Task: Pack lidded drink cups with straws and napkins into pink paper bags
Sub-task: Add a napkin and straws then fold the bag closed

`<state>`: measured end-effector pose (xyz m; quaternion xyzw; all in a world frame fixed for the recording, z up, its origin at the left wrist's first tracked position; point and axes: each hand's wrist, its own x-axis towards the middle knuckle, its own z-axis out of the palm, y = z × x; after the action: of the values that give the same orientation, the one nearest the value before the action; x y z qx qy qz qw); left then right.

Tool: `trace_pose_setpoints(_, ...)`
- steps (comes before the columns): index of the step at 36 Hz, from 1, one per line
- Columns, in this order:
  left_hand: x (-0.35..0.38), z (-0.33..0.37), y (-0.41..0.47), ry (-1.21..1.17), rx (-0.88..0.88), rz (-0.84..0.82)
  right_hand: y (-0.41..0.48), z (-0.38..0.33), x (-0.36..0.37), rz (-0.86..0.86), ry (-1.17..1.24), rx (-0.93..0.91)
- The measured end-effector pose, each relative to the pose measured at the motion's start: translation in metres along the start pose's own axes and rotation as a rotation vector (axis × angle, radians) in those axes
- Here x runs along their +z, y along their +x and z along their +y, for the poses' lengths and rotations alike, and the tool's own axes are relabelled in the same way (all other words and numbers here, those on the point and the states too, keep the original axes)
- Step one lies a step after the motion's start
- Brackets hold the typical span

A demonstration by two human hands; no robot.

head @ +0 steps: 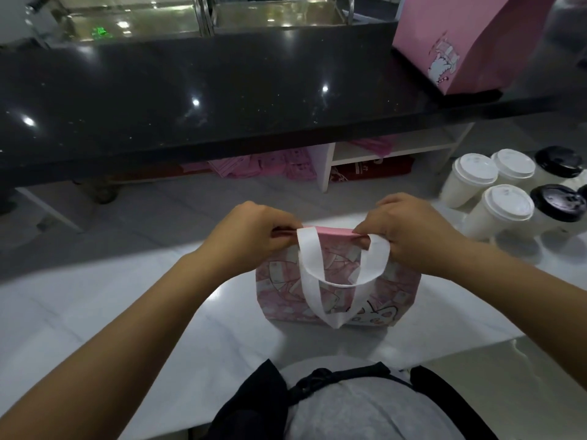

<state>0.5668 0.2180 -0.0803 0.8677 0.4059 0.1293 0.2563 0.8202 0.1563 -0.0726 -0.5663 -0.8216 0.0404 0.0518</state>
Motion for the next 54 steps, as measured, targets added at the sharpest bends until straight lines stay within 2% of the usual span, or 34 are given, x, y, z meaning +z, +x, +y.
trace_pose_setpoints(3, -0.004, -0.007, -0.003, -0.046, -0.012, -0.028, -0.007, 0.001, 0.001, 0.013, 0.053, 0.034)
trace_pose_setpoints(8, -0.014, -0.022, -0.012, -0.085, -0.077, 0.008, -0.027, 0.018, -0.011, -0.077, 0.360, 0.244)
trace_pose_setpoints(12, -0.013, -0.023, -0.016, -0.032, -0.039, -0.004, -0.041, 0.030, 0.002, -0.042, 0.156, 0.124)
trace_pose_setpoints(15, -0.019, -0.025, -0.015, -0.056, -0.058, 0.006, -0.045, 0.038, 0.008, -0.012, 0.105, 0.076)
trace_pose_setpoints(20, -0.026, -0.042, -0.023, -0.048, -0.110, 0.031, -0.056, 0.047, 0.005, -0.064, 0.211, 0.088)
trace_pose_setpoints(23, -0.022, -0.044, -0.027, -0.061, -0.110, 0.062, -0.058, 0.046, 0.008, -0.069, 0.187, 0.062)
trace_pose_setpoints(30, -0.016, -0.049, -0.030, -0.088, -0.098, 0.180, -0.059, 0.046, 0.010, -0.013, 0.236, 0.088)
trace_pose_setpoints(37, -0.012, -0.044, -0.026, -0.149, -0.131, 0.238, -0.067, 0.039, 0.019, 0.073, 0.461, 0.239)
trace_pose_setpoints(41, -0.002, -0.042, -0.021, -0.194, -0.187, 0.337, -0.073, 0.027, 0.028, 0.140, 0.455, 0.172)
trace_pose_setpoints(46, 0.011, -0.034, -0.014, -0.279, -0.280, 0.463, -0.079, 0.007, 0.033, 0.105, 0.523, 0.060)
trace_pose_setpoints(51, 0.028, -0.025, -0.017, -0.425, -0.417, 0.577, -0.087, -0.009, 0.044, -0.009, 0.690, -0.037)
trace_pose_setpoints(54, 0.044, -0.022, -0.032, -0.542, -0.485, 0.625, -0.093, -0.014, 0.051, -0.103, 0.894, -0.029)
